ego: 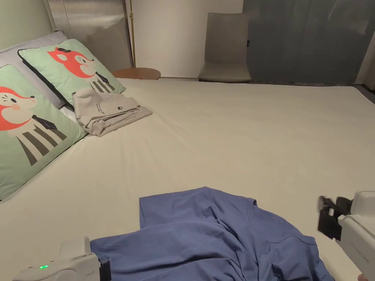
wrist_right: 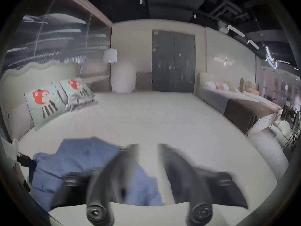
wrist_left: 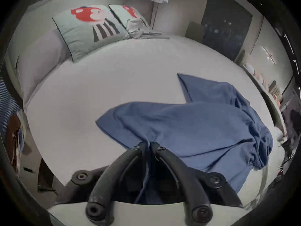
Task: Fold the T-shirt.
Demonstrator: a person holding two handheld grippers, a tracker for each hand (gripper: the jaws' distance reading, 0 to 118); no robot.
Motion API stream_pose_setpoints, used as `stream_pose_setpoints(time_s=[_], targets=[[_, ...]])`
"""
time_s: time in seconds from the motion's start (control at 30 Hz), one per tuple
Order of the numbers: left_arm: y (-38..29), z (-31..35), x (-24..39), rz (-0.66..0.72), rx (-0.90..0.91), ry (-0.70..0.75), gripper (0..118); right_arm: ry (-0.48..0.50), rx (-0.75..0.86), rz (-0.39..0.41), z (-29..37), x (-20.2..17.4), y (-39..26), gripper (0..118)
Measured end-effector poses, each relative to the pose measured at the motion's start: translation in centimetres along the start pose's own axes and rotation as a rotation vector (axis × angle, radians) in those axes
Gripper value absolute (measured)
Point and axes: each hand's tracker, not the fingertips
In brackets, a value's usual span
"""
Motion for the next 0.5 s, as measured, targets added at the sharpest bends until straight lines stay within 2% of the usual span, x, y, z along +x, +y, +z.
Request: stream_pose_setpoints(time_s=[0.03, 0.1, 0.23, 0.3, 0.33, 0.4, 0.47, 0.5], targets=[[0.2, 0.4, 0.3, -0.021, 0.026, 0.006, 2, 0.013, -0.079, 0.003, -1.2, 0.1, -0.4, 116], [0.1, 1.2, 0.6, -0.028, 0.03, -0.006, 2, 0.038, -0.211, 0.01, -3.2, 0.2, -2.0, 117], [0.1, 2.1, 0.5, -0.008, 0.036, -0.033, 2, -0.007, -0.379, 0.047, -5.9, -0.1, -5.5, 117], [0.2, 2.1, 0.2, -0.004, 0.041, -0.039, 2, 0.003, -0.456, 0.041, -6.9, -0.1, -6.8, 112], [0.1, 2.2, 0.2, -0.001, 0.043, -0.04, 2, 0.015, -0.485, 0.028, -7.4, 0.1, -7.5, 102], [0.1, 2.5, 0.1, 0.001, 0.044, -0.042, 2, 0.057, -0.508, -0.021, -7.6, 0.2, -7.9, 66], [0.1, 2.9, 0.1, -0.003, 0.056, -0.045, 2, 0.084, -0.479, -0.029, -6.7, -0.1, -7.4, 36], [0.1, 3.0, 0.1, -0.003, 0.059, -0.045, 2, 0.1, -0.474, -0.023, -6.5, -0.2, -7.1, 13]])
